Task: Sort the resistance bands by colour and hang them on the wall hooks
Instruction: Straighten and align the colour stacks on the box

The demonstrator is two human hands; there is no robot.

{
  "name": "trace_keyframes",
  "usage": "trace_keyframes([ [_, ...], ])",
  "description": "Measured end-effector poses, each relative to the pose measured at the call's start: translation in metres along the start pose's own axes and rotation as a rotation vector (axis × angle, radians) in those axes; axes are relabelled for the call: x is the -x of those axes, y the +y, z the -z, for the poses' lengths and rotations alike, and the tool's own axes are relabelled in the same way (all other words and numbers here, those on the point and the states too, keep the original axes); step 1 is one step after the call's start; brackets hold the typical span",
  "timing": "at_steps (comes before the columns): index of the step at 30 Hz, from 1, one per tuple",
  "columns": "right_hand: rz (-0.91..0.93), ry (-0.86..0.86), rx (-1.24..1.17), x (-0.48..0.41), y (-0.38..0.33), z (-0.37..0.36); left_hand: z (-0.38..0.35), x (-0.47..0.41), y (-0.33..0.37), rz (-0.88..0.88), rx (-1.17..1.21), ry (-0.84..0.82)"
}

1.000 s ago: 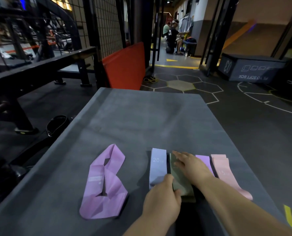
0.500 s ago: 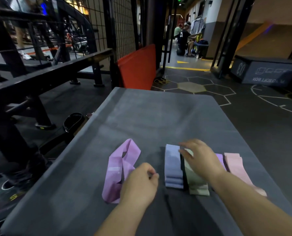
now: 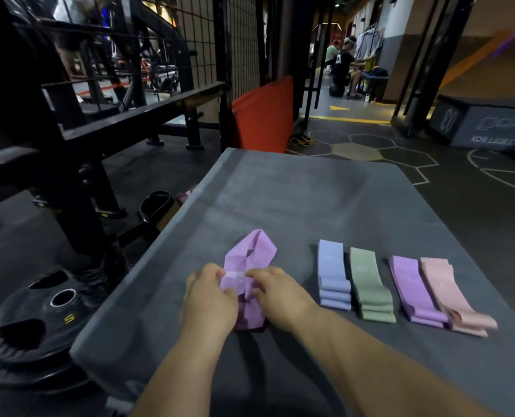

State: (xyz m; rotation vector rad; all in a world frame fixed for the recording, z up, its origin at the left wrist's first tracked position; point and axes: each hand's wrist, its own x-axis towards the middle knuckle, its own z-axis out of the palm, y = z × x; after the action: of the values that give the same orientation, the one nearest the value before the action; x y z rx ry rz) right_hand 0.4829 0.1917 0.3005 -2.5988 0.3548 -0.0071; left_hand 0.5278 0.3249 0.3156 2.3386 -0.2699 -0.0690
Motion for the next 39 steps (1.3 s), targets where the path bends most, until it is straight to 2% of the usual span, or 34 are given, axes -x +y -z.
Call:
trace_keyframes([
  [4, -0.047, -0.002, 0.011, 0.01, -0.004, 0.003, 0.004, 0.006, -0.014, 0.019, -0.31, -0.201],
  [10, -0.101, 0.101, 0.04, 0.047, 0.013, 0.013, 0.008, 0.012, -0.01, 0.011, -0.331, -0.271],
  [15, -0.165, 0.095, 0.067, 0.085, 0.039, 0.023, 0.013, 0.017, -0.006, 0.022, -0.301, -0.304],
  [22, -0.114, 0.021, 0.078, 0.125, 0.063, 0.036, 0.018, 0.027, -0.013, -0.034, -0.172, -0.215],
  [25, -0.066, 0.133, 0.11, 0.135, 0.075, 0.032, 0.016, 0.029, -0.011, -0.036, -0.045, -0.24],
  [28, -0.025, 0.217, -0.108, 0.148, 0.088, 0.032, 0.013, 0.031, -0.009, -0.053, -0.019, -0.211],
  [33, -0.055, 0.207, -0.517, 0.162, 0.096, 0.049, 0.003, 0.03, -0.011, -0.019, 0.089, -0.251],
  [35, -0.08, 0.193, -0.561, 0.166, 0.102, 0.055, -0.004, 0.029, -0.013, 0.016, 0.17, -0.274],
  [39, -0.122, 0.217, -0.413, 0.171, 0.122, 0.061, -0.014, 0.028, -0.01, 0.058, 0.262, -0.261],
])
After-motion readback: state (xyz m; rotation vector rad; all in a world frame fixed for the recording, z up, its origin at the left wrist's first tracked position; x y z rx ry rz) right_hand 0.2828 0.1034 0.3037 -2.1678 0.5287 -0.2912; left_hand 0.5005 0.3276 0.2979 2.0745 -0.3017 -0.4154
